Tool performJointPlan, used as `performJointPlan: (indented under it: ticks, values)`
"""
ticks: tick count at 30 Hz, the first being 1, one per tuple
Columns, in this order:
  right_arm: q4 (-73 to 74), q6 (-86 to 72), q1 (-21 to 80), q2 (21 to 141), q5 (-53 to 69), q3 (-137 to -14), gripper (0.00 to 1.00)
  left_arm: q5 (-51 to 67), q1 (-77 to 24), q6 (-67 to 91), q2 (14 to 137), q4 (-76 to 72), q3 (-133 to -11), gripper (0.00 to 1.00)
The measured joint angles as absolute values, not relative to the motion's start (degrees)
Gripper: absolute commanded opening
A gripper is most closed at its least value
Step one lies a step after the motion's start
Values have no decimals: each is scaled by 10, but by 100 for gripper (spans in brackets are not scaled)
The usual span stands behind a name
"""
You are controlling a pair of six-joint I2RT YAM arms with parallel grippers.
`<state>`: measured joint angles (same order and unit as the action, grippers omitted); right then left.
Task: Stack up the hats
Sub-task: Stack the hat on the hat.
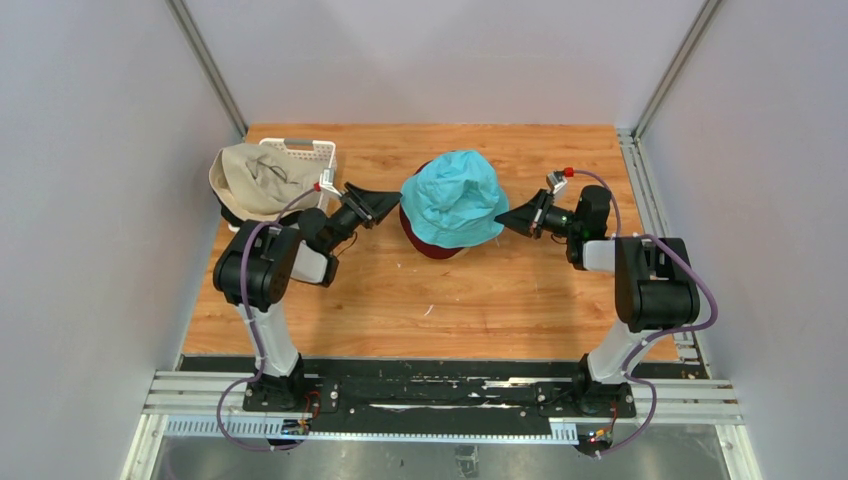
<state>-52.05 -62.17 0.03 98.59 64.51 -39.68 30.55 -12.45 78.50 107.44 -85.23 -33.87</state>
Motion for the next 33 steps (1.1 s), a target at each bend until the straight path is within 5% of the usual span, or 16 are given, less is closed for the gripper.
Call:
performJointPlan:
  ticks: [21, 29, 33]
  values:
    - [-524, -626, 0, 986, 645, -397, 1, 325, -126, 796, 1107, -854, -377, 33]
    - [-525, -626, 0, 987, 645, -397, 1, 328, -126, 798, 1110, -854, -383, 1]
    - [-526, -627, 0, 987, 645, -397, 1, 328, -126, 800, 1112, -856, -383, 0]
